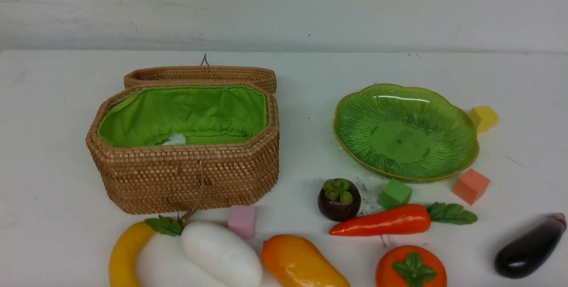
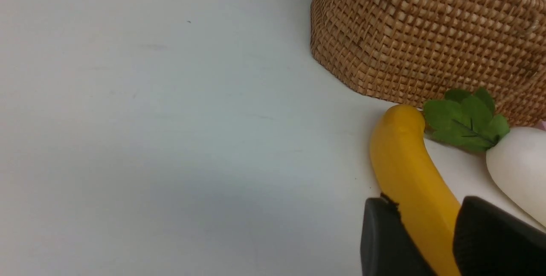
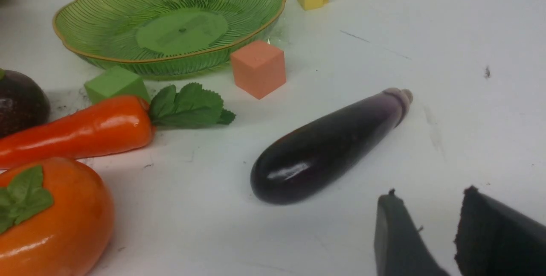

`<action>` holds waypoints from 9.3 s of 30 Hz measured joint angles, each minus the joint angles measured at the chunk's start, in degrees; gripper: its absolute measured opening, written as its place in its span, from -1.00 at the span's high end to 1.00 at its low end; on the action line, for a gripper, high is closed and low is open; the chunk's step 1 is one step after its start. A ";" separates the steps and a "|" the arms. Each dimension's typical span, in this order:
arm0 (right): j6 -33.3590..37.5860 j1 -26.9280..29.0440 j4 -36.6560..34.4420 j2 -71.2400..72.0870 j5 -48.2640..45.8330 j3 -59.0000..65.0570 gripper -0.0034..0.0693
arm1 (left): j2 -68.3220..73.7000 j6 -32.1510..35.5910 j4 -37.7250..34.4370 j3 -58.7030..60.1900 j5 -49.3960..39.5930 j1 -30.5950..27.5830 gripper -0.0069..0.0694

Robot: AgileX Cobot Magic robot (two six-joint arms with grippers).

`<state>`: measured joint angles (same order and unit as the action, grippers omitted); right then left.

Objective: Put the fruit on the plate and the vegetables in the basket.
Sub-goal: Use the left arm to grab a banana and put it into the right plate, then take a daikon with your left arm and place it on the basket on the left.

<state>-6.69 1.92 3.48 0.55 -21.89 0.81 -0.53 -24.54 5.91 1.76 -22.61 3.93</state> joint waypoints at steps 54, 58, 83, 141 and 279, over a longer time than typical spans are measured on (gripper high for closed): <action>0.00 0.00 0.00 0.00 0.00 0.00 0.24 | 0.00 0.07 -14.59 -1.07 41.64 0.00 0.19; 0.00 0.00 0.00 0.00 0.00 0.00 0.24 | 0.00 1.42 -14.78 -8.12 41.76 0.00 0.19; 0.00 0.00 0.00 0.00 0.00 0.00 0.24 | 31.87 10.04 -8.17 -40.72 -21.33 0.00 0.19; 0.00 0.00 0.00 0.00 0.00 0.00 0.24 | 68.34 -0.90 -8.22 -44.01 -30.29 8.85 0.03; 0.00 0.00 0.05 0.00 0.00 0.00 0.24 | 100.76 20.69 -13.27 -64.06 -23.98 23.82 -0.60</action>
<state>-6.69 1.92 3.53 0.55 -21.89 0.81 100.23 -3.85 -7.36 -62.29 -46.59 27.75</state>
